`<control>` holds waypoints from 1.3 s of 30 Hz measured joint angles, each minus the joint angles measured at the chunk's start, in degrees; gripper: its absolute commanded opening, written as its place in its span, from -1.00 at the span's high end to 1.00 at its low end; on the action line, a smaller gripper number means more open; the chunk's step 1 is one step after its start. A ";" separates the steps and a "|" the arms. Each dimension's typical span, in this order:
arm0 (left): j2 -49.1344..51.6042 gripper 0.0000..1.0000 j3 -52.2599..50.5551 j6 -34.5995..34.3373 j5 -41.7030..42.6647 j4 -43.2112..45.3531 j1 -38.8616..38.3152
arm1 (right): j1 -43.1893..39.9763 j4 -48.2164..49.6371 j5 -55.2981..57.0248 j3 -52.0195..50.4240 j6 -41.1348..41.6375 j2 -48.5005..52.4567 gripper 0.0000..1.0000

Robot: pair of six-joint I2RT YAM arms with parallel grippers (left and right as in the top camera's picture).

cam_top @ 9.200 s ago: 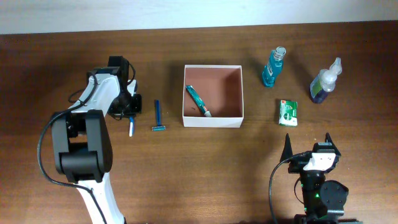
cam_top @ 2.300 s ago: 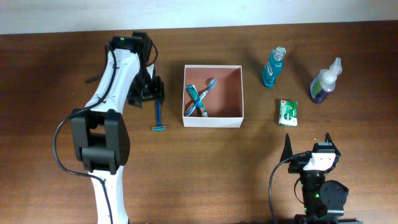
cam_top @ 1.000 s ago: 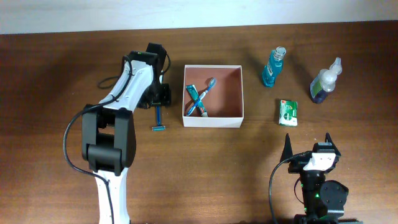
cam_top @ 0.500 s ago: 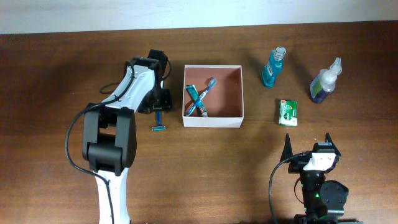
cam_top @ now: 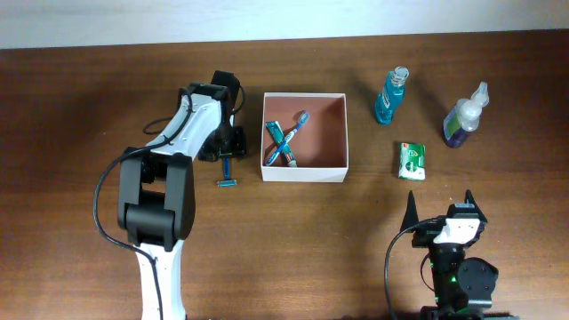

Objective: Pack container
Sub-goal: 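Lower the left gripper and close it on the blue razor handle, then lift the razor and carry it over the pink box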

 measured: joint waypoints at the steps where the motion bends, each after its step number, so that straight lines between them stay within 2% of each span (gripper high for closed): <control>1: 0.00 -0.33 0.00 0.00 0.07 0.11 0.00 | 0.00 0.00 0.00 0.00 0.02 0.00 -0.97; 13: -0.66 -0.32 -1.66 -0.04 1.01 1.90 0.09 | 0.00 0.00 0.00 0.00 -0.02 0.00 -0.97; 20: -0.66 0.50 -1.66 -0.50 1.05 1.92 0.00 | 0.00 0.00 0.00 0.00 0.00 0.00 -0.97; 23: -0.66 0.60 -1.66 -0.55 1.03 1.84 0.00 | 0.00 0.00 0.00 0.00 -0.02 0.00 -0.97; 26: -0.68 0.81 -1.66 -0.57 1.03 1.66 0.00 | 0.00 0.00 0.02 0.00 0.02 0.00 -0.97; 31: -0.52 0.97 -0.98 -0.26 1.01 -1.51 0.00 | 0.00 0.00 0.00 0.00 0.00 0.00 -0.97; 39: 0.11 0.98 8.00 -0.15 0.37 -6.97 0.00 | 0.00 0.00 0.00 0.00 0.00 0.00 -0.97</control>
